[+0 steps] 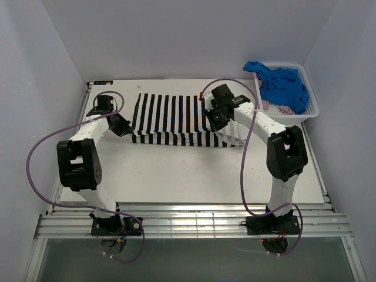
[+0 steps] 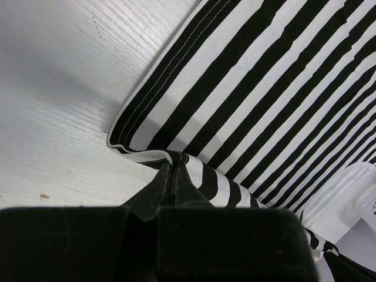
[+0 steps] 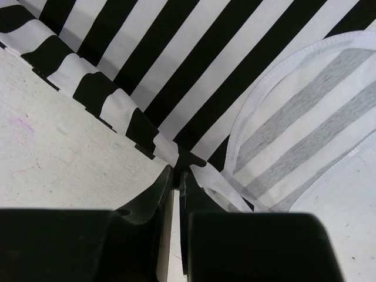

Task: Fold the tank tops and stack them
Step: Fold the tank top

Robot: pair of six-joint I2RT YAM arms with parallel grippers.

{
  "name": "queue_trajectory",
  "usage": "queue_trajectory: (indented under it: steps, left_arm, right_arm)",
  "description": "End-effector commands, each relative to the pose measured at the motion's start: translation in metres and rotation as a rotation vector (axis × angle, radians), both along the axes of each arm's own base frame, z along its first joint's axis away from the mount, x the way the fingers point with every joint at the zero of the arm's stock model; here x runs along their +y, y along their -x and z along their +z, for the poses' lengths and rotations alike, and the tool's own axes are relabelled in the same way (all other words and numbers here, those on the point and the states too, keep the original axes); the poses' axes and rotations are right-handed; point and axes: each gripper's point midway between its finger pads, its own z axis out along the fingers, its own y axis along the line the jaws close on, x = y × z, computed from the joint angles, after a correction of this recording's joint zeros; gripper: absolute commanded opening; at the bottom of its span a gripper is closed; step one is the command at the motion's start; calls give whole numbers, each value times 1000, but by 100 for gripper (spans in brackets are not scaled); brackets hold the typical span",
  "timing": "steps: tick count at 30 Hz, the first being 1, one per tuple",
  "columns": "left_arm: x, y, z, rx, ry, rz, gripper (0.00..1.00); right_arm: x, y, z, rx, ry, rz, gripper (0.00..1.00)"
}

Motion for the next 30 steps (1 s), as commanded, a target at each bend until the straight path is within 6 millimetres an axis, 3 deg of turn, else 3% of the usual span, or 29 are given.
queue_trajectory:
  steps: [1, 15, 26, 28, 29, 30]
  left_arm:
    - [3, -15, 15, -54, 6, 0, 0]
    - [2, -47, 4, -44, 21, -13, 0]
    - [11, -61, -19, -5, -7, 33, 0]
    - [9, -66, -19, -9, 6, 27, 11]
    - [10, -65, -21, 4, 6, 33, 23]
    - [9, -66, -22, 8, 13, 40, 42]
  right_arm:
    - [3, -16, 10, -24, -11, 24, 8]
    - [-1, -42, 0, -14, -14, 7, 8]
    - [-8, -73, -26, 6, 3, -25, 8]
    - [-10, -77, -31, 13, 0, -35, 8]
    - [-11, -79, -32, 11, 5, -41, 10]
    - [-11, -81, -31, 7, 4, -46, 18]
